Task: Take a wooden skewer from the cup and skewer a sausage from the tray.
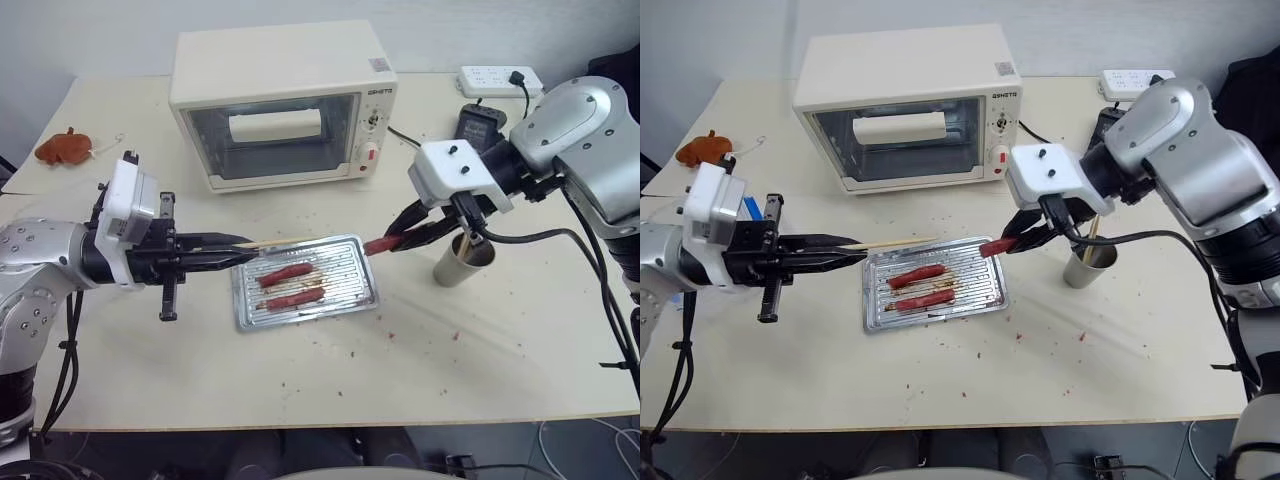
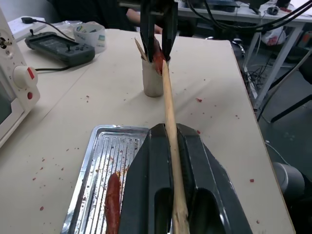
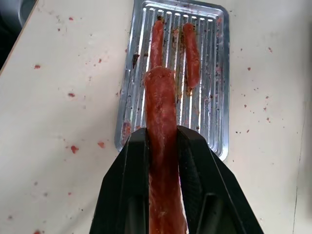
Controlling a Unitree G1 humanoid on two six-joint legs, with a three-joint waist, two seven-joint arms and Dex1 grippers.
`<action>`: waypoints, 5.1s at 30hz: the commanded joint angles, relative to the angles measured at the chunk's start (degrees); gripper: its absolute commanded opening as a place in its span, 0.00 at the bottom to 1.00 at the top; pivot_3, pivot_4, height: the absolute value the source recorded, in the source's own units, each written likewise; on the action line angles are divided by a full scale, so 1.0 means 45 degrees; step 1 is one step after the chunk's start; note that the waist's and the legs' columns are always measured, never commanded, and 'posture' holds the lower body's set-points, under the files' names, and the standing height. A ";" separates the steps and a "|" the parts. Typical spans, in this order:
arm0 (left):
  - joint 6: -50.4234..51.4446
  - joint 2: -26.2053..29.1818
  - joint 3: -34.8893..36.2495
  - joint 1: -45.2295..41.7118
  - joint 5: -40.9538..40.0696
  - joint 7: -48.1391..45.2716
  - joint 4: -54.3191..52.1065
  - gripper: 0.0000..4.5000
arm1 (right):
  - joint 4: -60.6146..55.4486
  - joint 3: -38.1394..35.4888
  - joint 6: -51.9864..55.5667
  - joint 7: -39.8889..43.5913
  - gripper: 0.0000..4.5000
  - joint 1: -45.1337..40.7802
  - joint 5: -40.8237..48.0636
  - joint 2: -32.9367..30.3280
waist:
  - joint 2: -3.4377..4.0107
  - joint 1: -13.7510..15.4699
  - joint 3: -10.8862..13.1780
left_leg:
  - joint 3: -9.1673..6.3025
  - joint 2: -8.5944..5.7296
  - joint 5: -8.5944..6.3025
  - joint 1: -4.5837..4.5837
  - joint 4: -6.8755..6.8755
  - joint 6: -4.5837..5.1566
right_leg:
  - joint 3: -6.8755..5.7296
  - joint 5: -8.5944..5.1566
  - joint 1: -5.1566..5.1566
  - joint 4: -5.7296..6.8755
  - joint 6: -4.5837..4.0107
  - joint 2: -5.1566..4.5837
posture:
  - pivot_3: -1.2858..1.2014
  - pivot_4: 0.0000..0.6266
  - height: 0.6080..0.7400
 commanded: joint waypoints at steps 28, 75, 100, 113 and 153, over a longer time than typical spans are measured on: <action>-0.0929 -0.1714 -0.1767 -0.1908 0.1737 -0.0521 0.0628 0.00 | -0.1814 -0.2007 0.3370 0.0098 0.18 0.0145 0.0421 0.0096 | -0.0004 0.0038 0.0002 | 0.0002 -0.0002 -0.0006 -0.0018 0.0003 0.0011 | 0.0000 0.0003 -0.0002 -0.0017 0.0006 -0.0004 | 0.52 0.24 1.00; -0.1303 -0.1864 -0.2050 -0.2295 0.2175 -0.1150 0.1247 0.00 | -0.1681 -0.2219 0.3655 -0.0082 0.01 0.0265 0.0268 0.0121 | -0.0004 0.0034 0.0002 | 0.0002 -0.0002 -0.0005 -0.0018 0.0012 0.0011 | -0.0001 0.0004 -0.0003 -0.0002 0.0008 -0.0004 | 0.52 0.24 1.00; -0.1771 -0.2423 -0.2290 -0.2878 0.2837 -0.1110 0.1677 0.00 | -0.1983 -0.2333 0.4216 -0.0402 0.01 0.0177 0.0468 0.0466 | -0.0004 0.0042 0.0002 | 0.0001 -0.0003 -0.0005 -0.0018 0.0020 0.0012 | 0.0000 0.0005 -0.0004 0.0014 0.0009 -0.0003 | 0.52 0.24 1.00; -0.1823 -0.1669 -0.1584 -0.2076 0.2733 -0.0838 0.1502 0.00 | -0.1802 -0.2476 0.4054 -0.0388 0.01 0.0297 0.0406 0.0442 | -0.0006 0.0068 0.0003 | 0.0001 -0.0003 -0.0005 -0.0018 0.0023 0.0012 | 0.0000 0.0005 -0.0003 0.0015 0.0009 -0.0005 | 0.52 0.24 1.00; -0.2263 -0.4864 -0.3752 -0.3862 0.3920 -0.0310 0.1831 0.00 | -0.2203 -0.2205 0.4552 -0.0585 0.01 0.0245 0.0227 0.1503 | -0.0006 0.0096 0.0003 | 0.0002 -0.0005 -0.0003 -0.0018 0.0029 0.0013 | 0.0001 0.0005 -0.0005 0.0033 0.0009 -0.0004 | 0.52 0.24 1.00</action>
